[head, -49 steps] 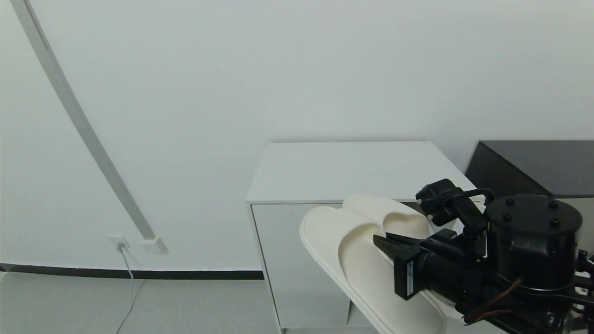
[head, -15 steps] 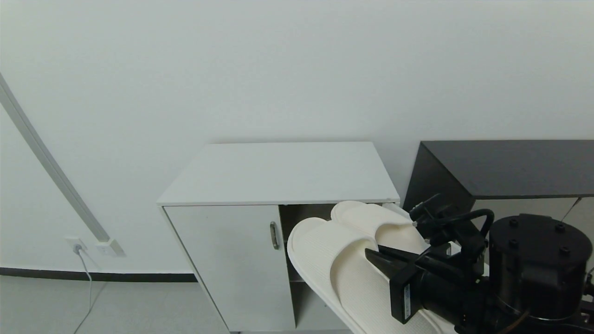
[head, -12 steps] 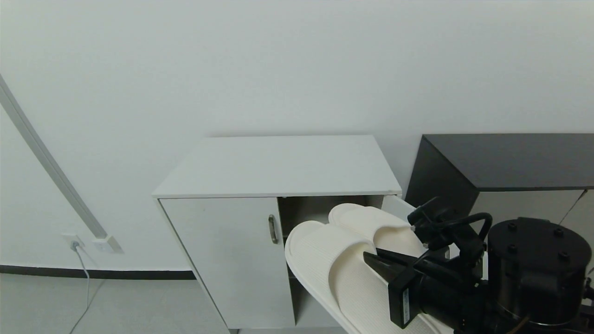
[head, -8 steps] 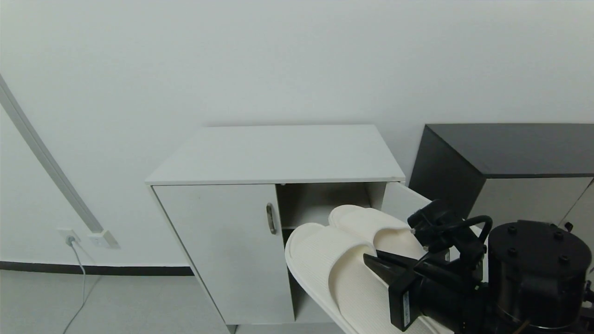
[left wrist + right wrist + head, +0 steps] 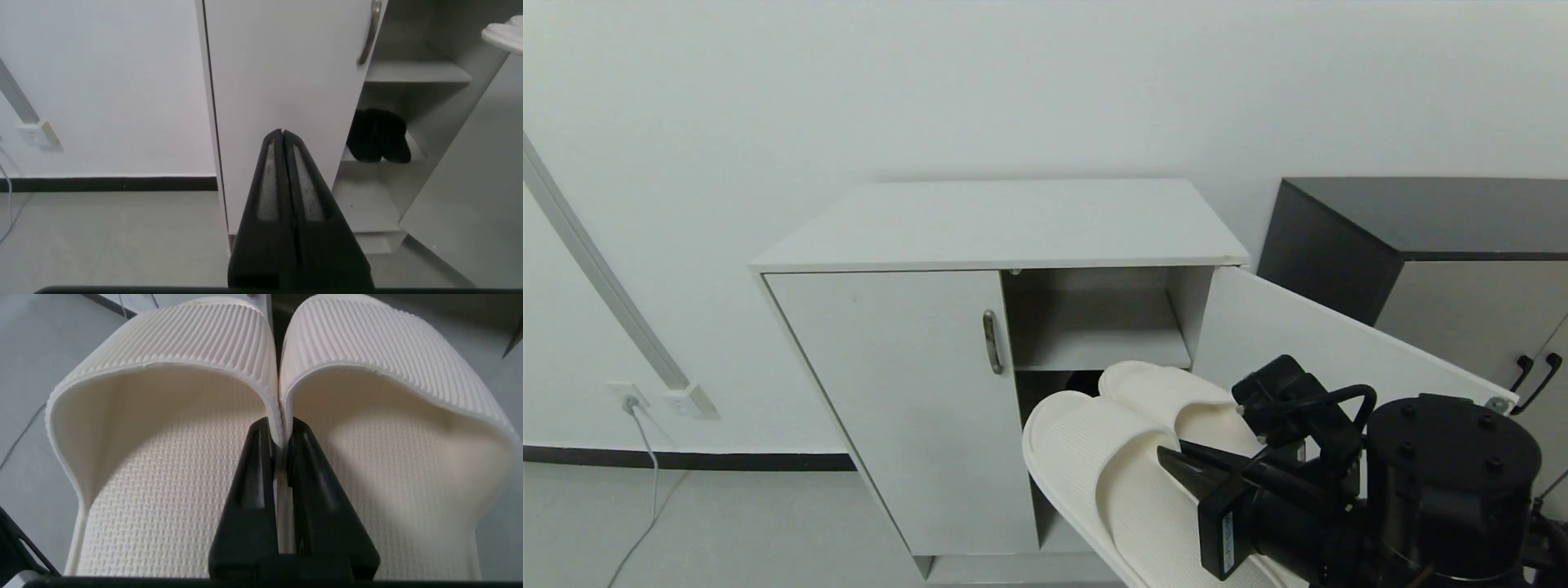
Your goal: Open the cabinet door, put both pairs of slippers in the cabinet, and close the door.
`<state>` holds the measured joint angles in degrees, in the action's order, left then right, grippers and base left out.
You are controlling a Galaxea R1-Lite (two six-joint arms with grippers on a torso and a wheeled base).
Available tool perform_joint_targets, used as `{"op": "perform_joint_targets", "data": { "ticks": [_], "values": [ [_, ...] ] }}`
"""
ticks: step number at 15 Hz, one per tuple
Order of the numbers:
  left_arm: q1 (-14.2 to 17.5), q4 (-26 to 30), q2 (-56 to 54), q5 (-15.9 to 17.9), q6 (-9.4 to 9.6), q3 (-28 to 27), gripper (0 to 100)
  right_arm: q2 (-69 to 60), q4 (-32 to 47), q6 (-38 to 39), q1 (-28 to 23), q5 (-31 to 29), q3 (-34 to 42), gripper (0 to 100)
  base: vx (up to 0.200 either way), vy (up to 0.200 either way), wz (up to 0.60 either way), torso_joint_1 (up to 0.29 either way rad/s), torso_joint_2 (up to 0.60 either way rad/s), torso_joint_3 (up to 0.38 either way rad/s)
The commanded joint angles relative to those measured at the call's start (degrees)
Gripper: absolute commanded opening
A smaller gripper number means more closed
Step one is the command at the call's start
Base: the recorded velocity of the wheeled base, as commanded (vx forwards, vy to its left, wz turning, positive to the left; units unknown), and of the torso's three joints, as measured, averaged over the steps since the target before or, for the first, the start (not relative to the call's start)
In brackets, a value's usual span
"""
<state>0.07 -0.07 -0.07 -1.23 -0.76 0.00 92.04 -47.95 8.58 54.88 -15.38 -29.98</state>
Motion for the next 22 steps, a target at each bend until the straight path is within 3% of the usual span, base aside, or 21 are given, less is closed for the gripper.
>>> {"op": "perform_joint_targets", "data": {
  "ticks": [1, 16, 22],
  "values": [
    [0.01, -0.01, 0.07, 0.0, -0.04, 0.0, 0, 0.77, -0.04, -0.06, -0.04, 0.0, 0.27, 0, 0.0, 0.0, 0.0, -0.168, 0.49, 0.315],
    [0.01, 0.07, 0.07, 0.18, -0.04, 0.0, 0, 1.13, -1.19, -0.06, -0.13, 0.09, 1.5, 0, 0.0, 0.0, 0.0, -0.096, 0.45, 0.351],
    [-0.07, -0.01, 0.07, 0.18, -0.04, 0.0, 0, 1.65, -3.91, -0.14, -0.13, 0.36, 2.73, 0, 0.0, 0.0, 0.0, 0.002, 0.06, 0.058]
  ]
}}
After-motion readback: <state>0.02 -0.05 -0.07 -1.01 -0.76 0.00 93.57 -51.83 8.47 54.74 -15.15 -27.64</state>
